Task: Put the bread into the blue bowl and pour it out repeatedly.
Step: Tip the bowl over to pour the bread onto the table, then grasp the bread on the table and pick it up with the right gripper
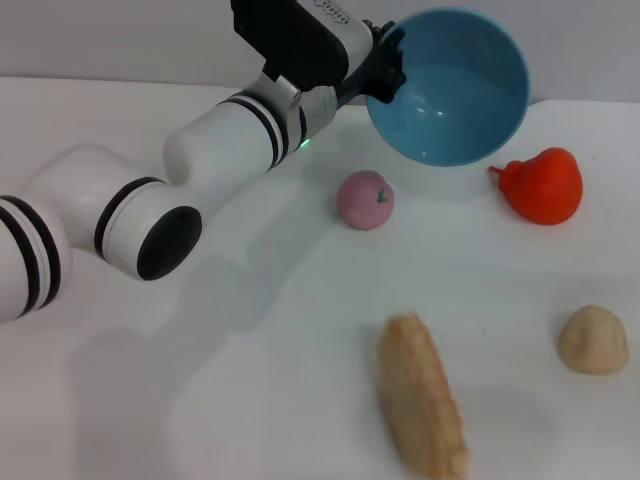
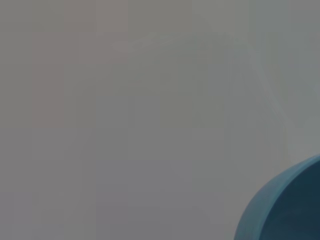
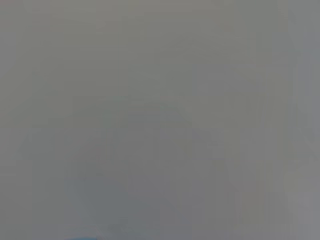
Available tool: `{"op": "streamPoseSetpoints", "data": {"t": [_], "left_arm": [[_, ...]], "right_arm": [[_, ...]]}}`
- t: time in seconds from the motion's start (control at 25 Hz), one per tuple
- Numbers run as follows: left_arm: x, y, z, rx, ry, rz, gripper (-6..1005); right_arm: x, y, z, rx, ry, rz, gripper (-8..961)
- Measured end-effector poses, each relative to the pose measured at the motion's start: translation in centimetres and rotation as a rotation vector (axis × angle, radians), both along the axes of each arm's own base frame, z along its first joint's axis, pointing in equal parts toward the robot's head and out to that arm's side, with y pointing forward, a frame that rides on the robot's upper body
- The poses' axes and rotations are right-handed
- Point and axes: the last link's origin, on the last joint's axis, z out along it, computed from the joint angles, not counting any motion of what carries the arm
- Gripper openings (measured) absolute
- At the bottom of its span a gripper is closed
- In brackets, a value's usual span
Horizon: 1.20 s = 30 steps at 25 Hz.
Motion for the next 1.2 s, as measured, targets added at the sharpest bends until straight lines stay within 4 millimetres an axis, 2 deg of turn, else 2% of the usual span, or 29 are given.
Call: {"op": "streamPoseSetpoints", "data": {"t": [0.28, 0.52, 0.8, 0.96, 1.2], "left_arm": [[-0.8, 0.1, 0.3, 0.010, -0.009, 0.032, -1], [-2.2, 1.2, 0.8, -0.035, -0.063, 0.236, -1], [-2.6, 3.3, 3.1, -0.163, -0.124, 0.515, -2], [-2.6, 3.3, 3.9, -0.262, -0.118, 0.619, -2], [-2.4, 2.4, 5.3, -0.395, -0.028, 0.730, -1]], "right_arm": [[-2.2, 0.7, -1.2, -0.064, -0.055, 0.144, 494], [-3.9, 2.0, -3.1, -0.236, -0.105, 0.223, 491], [-5.8, 3.6, -4.5, -0.546, -0.159, 0.231, 488], [-6.9, 4.4, -4.7, -0.722, -0.175, 0.178, 486], [-7.9, 5.0, -4.4, -0.957, -0.299, 0.089, 483]]}}
